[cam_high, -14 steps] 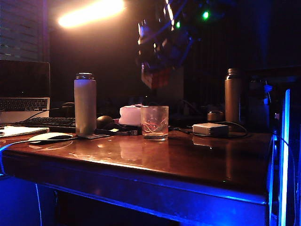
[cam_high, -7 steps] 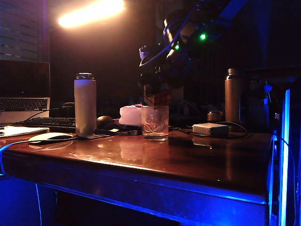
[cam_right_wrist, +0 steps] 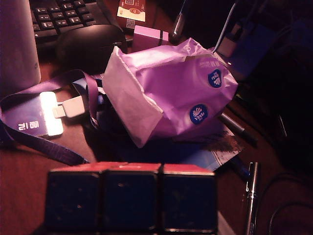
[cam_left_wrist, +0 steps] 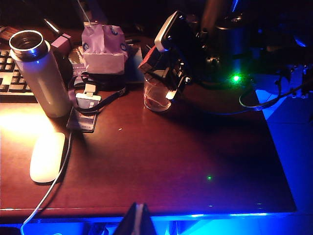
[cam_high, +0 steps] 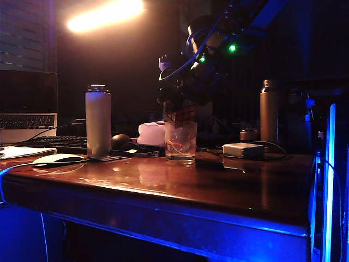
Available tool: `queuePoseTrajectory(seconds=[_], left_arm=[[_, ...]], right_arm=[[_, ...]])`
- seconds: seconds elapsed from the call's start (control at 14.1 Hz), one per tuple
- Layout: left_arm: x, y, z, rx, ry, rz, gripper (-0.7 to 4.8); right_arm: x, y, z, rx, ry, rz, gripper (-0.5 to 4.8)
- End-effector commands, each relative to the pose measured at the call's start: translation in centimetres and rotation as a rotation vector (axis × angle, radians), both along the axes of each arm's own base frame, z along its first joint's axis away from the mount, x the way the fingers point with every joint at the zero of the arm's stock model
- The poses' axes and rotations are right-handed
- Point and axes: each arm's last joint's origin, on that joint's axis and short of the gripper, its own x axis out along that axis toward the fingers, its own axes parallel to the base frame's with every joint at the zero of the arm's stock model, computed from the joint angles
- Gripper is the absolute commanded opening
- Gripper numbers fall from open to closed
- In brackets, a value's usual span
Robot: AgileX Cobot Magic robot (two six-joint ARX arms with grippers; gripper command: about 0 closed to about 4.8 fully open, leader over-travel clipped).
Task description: Stack the Rubik's Cube on top of the glass cup.
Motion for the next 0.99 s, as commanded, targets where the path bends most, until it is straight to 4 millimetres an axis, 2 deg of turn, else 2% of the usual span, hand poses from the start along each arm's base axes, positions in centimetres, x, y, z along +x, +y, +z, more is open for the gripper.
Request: queuePoseTrajectory(seconds=[0.07, 0.14, 0.28, 0.35, 0.5, 0.57, 0.71, 0.85, 0.99], left_arm=[[-0.1, 0.0, 0.2, -0.001, -0.016, -0.006, -0.03], [-0.1, 0.0, 0.2, -0.001, -0.017, -0.006, -0.03], [-0.1, 0.0, 0.2, -0.001, -0.016, -0.006, -0.03], [-0.1, 0.0, 0.2, -0.001, -0.017, -0.006, -0.03], [-0.1, 0.0, 0.2, -0.001, -0.017, -0.006, -0.03], [-0.1, 0.0, 0.2, -0.001, -0.017, -0.006, -0.03], [-0.1, 0.0, 0.2, -0.001, -0.017, -0.006, -0.03], [-0.1, 0.0, 0.2, -0.001, -0.018, -0.006, -0.03], [-0.1, 0.0, 0.2, -0.001, -0.020, -0.006, -0.03]], right_arm=[[-0.3, -0.2, -0.2, -0.022, 0.058, -0.005, 2.42], [-0.4, -0.2, -0.2, -0.025, 0.064, -0.005, 2.47], [-0.4, -0.2, -0.3, -0.051, 0.060, 0.006, 3.93], [-0.4, -0.2, -0.3, -0.052, 0.058, 0.007, 4.36], [-0.4, -0.2, -0.2, -0.050, 0.054, 0.007, 4.46], [-0.4, -0.2, 0.0, -0.047, 0.047, 0.007, 4.75], [-0.5, -0.3, 0.9, -0.027, 0.008, 0.007, 4.79], [-0.9, -0.5, 3.0, 0.003, -0.052, 0.005, 4.79], [-1.9, -1.0, 6.1, 0.035, -0.114, 0.004, 4.79]])
